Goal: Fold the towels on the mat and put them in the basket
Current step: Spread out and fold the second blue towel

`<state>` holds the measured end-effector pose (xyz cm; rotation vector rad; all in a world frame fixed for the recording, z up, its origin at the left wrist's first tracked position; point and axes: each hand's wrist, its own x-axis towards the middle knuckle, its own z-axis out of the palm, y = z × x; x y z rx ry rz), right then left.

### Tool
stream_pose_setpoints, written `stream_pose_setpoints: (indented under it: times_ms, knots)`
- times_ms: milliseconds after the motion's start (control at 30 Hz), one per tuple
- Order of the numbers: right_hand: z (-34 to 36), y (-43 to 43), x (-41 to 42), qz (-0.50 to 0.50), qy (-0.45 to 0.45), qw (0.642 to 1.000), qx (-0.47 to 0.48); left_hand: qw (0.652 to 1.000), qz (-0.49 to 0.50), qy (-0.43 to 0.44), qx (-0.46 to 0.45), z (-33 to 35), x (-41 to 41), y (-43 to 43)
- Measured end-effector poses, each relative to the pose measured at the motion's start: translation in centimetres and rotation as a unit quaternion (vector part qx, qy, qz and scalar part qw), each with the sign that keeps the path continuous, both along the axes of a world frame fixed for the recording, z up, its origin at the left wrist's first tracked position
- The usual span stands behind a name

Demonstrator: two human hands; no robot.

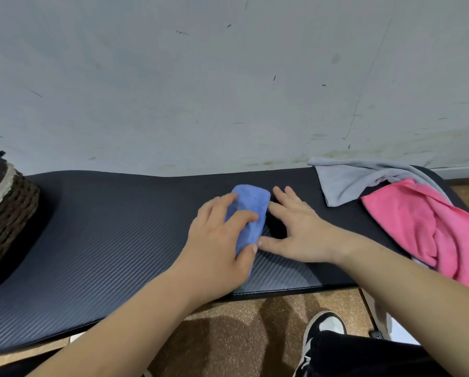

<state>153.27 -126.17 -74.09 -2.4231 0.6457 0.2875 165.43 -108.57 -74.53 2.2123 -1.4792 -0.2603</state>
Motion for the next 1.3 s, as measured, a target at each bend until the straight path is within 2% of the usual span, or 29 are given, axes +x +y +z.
stream_pose_setpoints:
  times_ms: [167,233,333,400,500,567,667,833,900,1100,1200,1300]
  knots:
    - [0.9,-1.3,0.6,-0.131,-0.126,0.983,-0.01,0.999,-0.006,-0.019,0.036,-0.2,-1.7,-0.3]
    - [0.9,-1.0,0.9,-0.122,-0.144,0.982,0.0,0.999,-0.014,0.024,0.046,0.4,-1.7,-0.4]
    - [-0.2,-0.8,1.2,-0.088,-0.116,0.989,0.008,0.995,-0.014,0.088,0.041,1.4,-0.8,-0.1]
    - [-0.4,-1.1,1.3,-0.098,-0.111,0.989,0.011,0.997,0.017,0.055,0.055,1.5,-0.3,0.4]
    - [-0.1,-1.0,1.3,-0.091,-0.106,0.99,0.013,0.985,0.09,-0.04,0.139,1.5,-0.3,0.9]
    - [0.2,-0.8,1.3,-0.085,-0.099,0.991,0.009,0.977,0.111,-0.032,0.178,1.3,-0.5,0.8]
    - [1.4,-0.5,1.1,-0.067,-0.081,0.994,-0.007,0.984,0.113,0.03,0.136,1.6,-0.3,1.0]
    - [3.9,1.1,1.2,0.065,-0.069,0.996,0.0,0.983,0.082,0.129,0.102,3.8,1.4,2.8]
    - [5.0,1.8,1.5,0.083,-0.063,0.995,0.007,0.98,0.078,0.167,0.069,5.2,2.4,4.2]
    - [8.2,5.0,3.0,-0.002,-0.12,0.984,0.132,0.966,0.135,0.22,-0.028,8.8,5.1,9.2]
    - [9.0,7.6,4.0,-0.071,-0.188,0.953,0.228,0.957,0.163,0.232,-0.06,10.2,6.7,11.4]
    - [9.1,10.6,5.6,-0.125,-0.229,0.919,0.296,0.931,0.192,0.294,-0.1,11.4,7.9,14.0]
